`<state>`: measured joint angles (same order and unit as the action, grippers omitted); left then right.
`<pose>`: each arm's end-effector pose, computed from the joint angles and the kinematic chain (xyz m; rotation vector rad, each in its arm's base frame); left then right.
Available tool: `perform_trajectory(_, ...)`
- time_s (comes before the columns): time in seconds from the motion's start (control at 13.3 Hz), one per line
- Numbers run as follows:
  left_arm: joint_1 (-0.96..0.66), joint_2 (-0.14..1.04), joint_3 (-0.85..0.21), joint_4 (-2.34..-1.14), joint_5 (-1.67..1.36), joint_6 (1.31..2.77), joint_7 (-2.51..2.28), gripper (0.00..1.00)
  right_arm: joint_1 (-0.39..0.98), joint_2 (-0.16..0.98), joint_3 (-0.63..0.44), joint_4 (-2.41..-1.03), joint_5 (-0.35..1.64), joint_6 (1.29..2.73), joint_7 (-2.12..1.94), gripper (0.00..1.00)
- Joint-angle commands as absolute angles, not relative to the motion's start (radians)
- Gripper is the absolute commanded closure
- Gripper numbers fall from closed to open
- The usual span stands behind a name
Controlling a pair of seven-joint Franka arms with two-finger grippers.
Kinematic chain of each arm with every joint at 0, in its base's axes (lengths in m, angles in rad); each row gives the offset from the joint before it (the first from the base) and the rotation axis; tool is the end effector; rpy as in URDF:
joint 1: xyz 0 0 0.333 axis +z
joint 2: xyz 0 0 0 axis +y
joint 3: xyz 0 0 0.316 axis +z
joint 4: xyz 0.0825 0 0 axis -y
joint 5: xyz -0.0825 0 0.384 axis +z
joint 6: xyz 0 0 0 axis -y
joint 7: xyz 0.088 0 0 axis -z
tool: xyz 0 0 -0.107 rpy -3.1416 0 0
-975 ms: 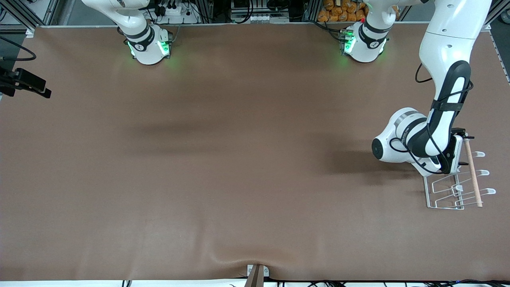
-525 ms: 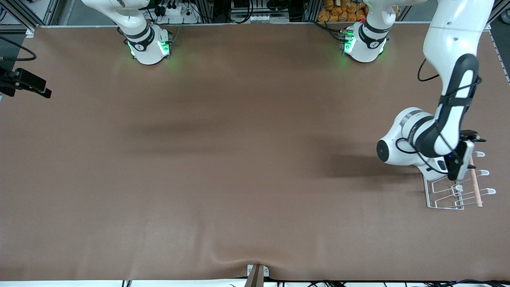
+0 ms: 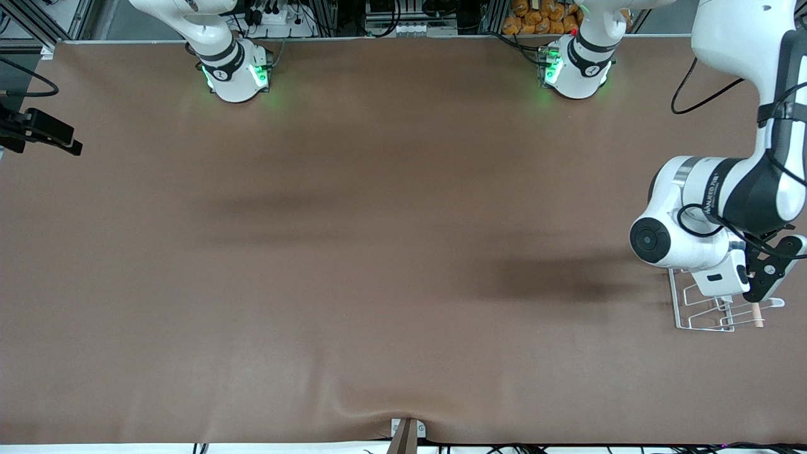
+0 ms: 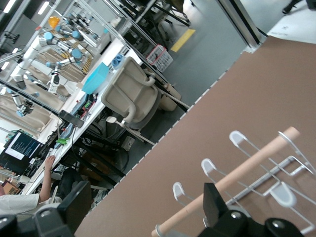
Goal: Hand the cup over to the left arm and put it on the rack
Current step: 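Lower the cup onto the wire rack with the left gripper, then open the left gripper and lift it off the cup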
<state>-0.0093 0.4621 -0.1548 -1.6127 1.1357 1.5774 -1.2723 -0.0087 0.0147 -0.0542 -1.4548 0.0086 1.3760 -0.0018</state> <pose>0.6543 0.0035 0.3801 -1.8878 -0.7852 -0.4072 0.5375 -0.0325 0.6539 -3.1261 0.0936 0.1458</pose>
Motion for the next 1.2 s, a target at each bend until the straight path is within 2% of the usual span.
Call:
perform_trajectory(0.0, 0.0, 0.468, -0.176, -1.591, 1.106, 1.585, -1.233, 0.0, -0.009, 0.006, -0.049, -1.463, -0.006, 1.378, -0.009, 0.0)
perform_trajectory(0.22, 0.003, 0.468, -0.215, -1.565, 1.103, 1.586, -1.215, 0.0, -0.009, 0.006, -0.049, -1.463, -0.006, 1.378, -0.009, 0.0)
perform_trajectory(0.82, 0.02, 0.471, -0.216, -1.516, 0.984, 1.686, -0.994, 0.0, -0.009, 0.008, -0.049, -1.463, -0.006, 1.378, -0.011, 0.0)
perform_trajectory(1.12, 0.06, 0.436, -0.209, -1.522, 0.855, 1.834, -0.836, 0.0, -0.008, 0.006, -0.049, -1.463, -0.006, 1.379, -0.011, 0.0)
